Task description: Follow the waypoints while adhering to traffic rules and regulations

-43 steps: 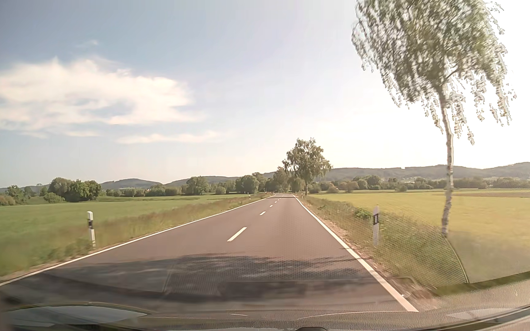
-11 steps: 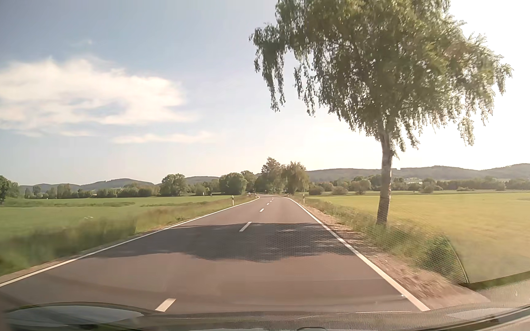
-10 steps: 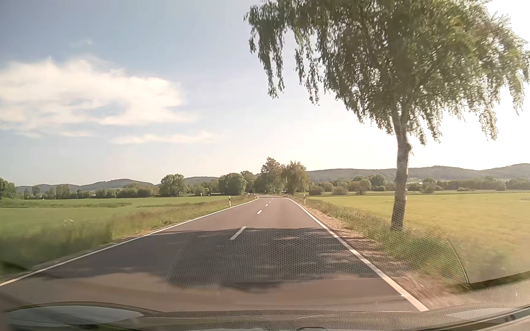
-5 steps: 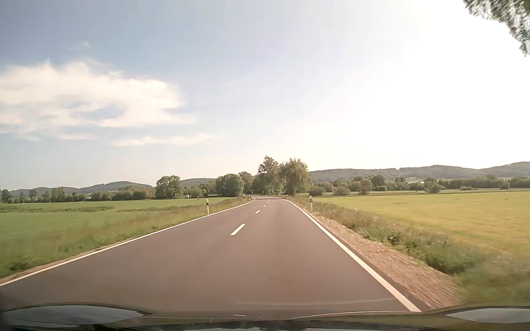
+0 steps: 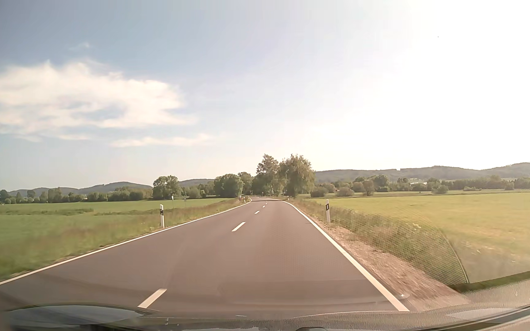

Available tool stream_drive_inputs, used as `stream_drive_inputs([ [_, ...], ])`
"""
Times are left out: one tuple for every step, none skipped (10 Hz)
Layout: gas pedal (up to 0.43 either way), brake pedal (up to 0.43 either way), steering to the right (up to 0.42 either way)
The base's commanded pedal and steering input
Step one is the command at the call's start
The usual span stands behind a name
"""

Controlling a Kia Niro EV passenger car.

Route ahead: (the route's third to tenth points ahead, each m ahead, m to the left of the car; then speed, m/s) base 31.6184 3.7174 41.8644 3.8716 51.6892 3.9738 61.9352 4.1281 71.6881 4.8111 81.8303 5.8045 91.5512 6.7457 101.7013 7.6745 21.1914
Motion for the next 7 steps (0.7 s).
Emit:
stream_drive_inputs([
  [0.157,0.0,-0.005],
  [0.177,0.0,-0.005],
  [0.189,0.0,-0.005],
  [0.197,0.0,-0.006],
  [0.197,0.0,-0.006],
  [0.197,0.0,-0.006],
  [0.197,0.0,-0.006],
])
